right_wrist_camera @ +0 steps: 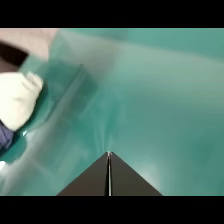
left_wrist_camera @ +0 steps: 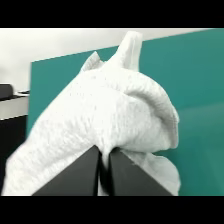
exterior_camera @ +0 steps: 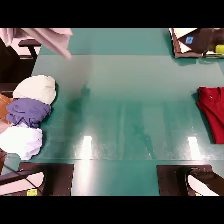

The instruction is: Fold the shirts.

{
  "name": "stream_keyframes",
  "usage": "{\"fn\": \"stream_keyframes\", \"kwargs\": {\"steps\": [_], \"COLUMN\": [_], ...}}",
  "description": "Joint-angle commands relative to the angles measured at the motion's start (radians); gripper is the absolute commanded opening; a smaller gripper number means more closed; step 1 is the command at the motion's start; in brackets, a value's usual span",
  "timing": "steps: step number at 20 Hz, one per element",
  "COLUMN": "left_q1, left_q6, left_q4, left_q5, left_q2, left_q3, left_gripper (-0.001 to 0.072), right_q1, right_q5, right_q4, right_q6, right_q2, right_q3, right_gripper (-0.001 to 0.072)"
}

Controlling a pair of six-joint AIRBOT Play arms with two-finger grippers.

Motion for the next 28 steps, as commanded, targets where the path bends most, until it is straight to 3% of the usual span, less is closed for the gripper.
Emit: {"fn": "stream_keyframes", "kwargs": {"steps": [1, 5, 7, 9, 10, 11, 12, 16, 19, 24, 28], "left_q1": [-0.172, -0.435, -0.569, -0.675, -0.713, -0.741, -0.750, -0.587, -0.392, -0.280, -0.283], "left_q6": [0.005, -0.089, -0.094, -0.134, -0.130, -0.131, -0.130, -0.158, -0.194, -0.180, -0.077], "left_q4": [0.002, 0.002, -0.009, -0.108, -0.177, -0.221, -0.222, -0.107, -0.142, -0.301, -0.473], "left_q5": [-0.219, -0.253, -0.189, -0.046, 0.025, 0.088, 0.116, 0.041, -0.001, 0.161, 0.239], "left_q2": [0.111, 0.090, 0.062, 0.027, 0.010, -0.007, -0.019, -0.010, -0.011, -0.030, -0.109], "left_q3": [-0.021, -0.253, -0.412, -0.555, -0.606, -0.640, -0.645, -0.620, -0.685, -0.966, -1.055], "left_gripper": [0.0021, 0.0022, 0.0024, 0.0029, 0.0226, 0.0511, 0.0547, 0.0547, 0.0547, 0.0547, 0.0547], "right_q1": [0.000, 0.000, 0.000, 0.000, 0.000, 0.000, 0.000, 0.000, 0.000, 0.000, 0.000], "right_q5": [0.010, 0.053, 0.075, 0.089, 0.090, 0.090, 0.090, 0.090, 0.090, 0.089, 0.089], "right_q4": [-0.001, 0.000, 0.000, 0.000, 0.000, 0.000, 0.000, 0.000, 0.000, 0.000, 0.000], "right_q6": [-0.023, -0.023, -0.023, -0.023, -0.023, -0.023, -0.023, -0.023, -0.023, -0.023, -0.023], "right_q2": [0.000, 0.001, 0.001, 0.001, 0.001, 0.001, 0.001, 0.001, 0.000, 0.000, 0.000], "right_q3": [0.080, 0.093, 0.093, 0.093, 0.093, 0.093, 0.093, 0.093, 0.093, 0.093, 0.093], "right_gripper": [0.0015, 0.0015, 0.0016, 0.0016, 0.0016, 0.0016, 0.0016, 0.0016, 0.0016, 0.0016, 0.0016]}}
